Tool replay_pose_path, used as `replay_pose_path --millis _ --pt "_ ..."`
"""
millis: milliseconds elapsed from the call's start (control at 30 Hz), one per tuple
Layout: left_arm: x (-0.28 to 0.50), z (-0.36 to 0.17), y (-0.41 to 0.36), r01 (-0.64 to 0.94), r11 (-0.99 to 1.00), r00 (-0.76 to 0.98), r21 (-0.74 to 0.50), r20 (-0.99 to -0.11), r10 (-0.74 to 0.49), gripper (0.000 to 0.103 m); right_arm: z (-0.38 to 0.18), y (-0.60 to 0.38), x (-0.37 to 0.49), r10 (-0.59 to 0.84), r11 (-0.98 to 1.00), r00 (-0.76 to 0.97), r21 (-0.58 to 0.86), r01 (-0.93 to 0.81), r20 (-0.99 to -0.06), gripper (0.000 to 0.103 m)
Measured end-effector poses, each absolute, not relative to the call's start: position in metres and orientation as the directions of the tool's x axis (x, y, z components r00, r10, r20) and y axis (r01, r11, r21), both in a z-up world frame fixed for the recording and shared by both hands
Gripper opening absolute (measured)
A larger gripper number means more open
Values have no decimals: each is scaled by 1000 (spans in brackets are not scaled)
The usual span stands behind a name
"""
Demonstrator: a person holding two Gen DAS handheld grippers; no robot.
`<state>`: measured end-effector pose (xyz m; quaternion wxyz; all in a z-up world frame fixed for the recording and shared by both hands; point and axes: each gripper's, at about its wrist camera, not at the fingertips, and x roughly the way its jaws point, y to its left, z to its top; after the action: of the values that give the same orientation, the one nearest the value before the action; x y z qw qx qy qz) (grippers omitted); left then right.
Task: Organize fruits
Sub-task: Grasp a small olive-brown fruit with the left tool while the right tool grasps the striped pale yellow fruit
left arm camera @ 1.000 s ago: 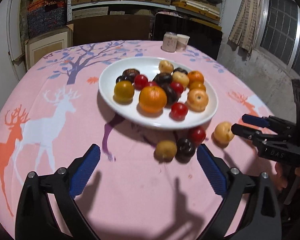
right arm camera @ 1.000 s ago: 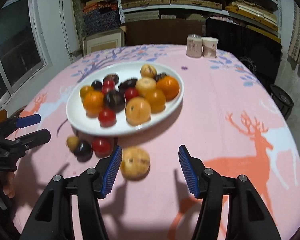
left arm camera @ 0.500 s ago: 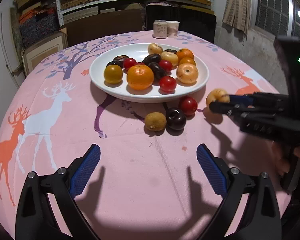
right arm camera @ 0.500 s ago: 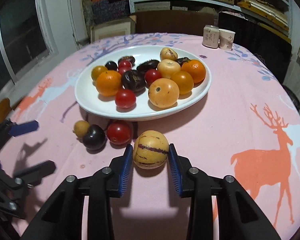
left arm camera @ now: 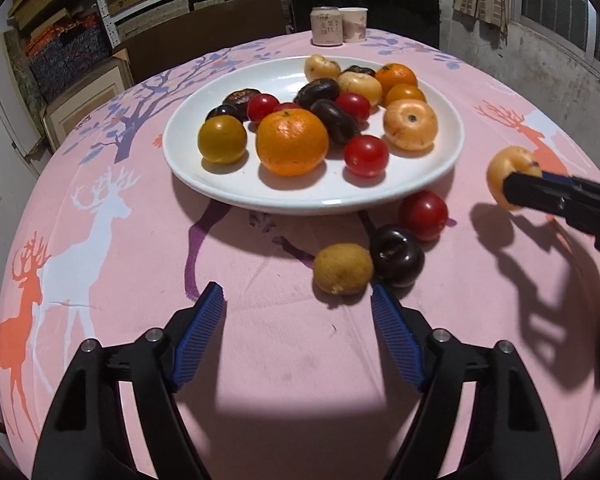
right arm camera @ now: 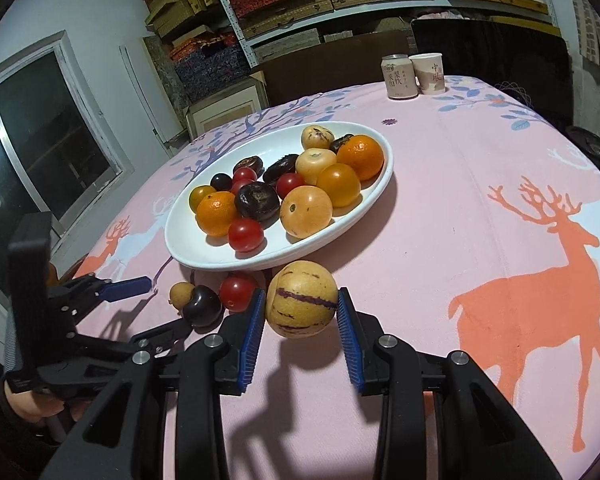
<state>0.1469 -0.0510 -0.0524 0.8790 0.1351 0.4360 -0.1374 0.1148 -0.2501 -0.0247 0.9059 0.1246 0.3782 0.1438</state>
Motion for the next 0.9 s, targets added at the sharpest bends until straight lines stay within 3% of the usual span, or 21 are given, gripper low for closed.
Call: replay_pose_path --millis 100,300,433,900 --pt "152 -53 -52 367 925 578 97 -803 -145 58 -26 -249 115 360 926 668 338 -169 -651 37" --pt "153 -53 -55 395 917 576 61 -794 -195 47 -27 -250 116 358 926 668 340 -164 -653 37" --pt "153 -52 -54 409 912 572 33 -788 -228 27 -27 -250 115 357 926 671 340 -164 -650 37" --pt "127 -34 -38 405 914 611 -14 -739 -282 27 -23 -253 111 360 923 688 349 -163 -630 37"
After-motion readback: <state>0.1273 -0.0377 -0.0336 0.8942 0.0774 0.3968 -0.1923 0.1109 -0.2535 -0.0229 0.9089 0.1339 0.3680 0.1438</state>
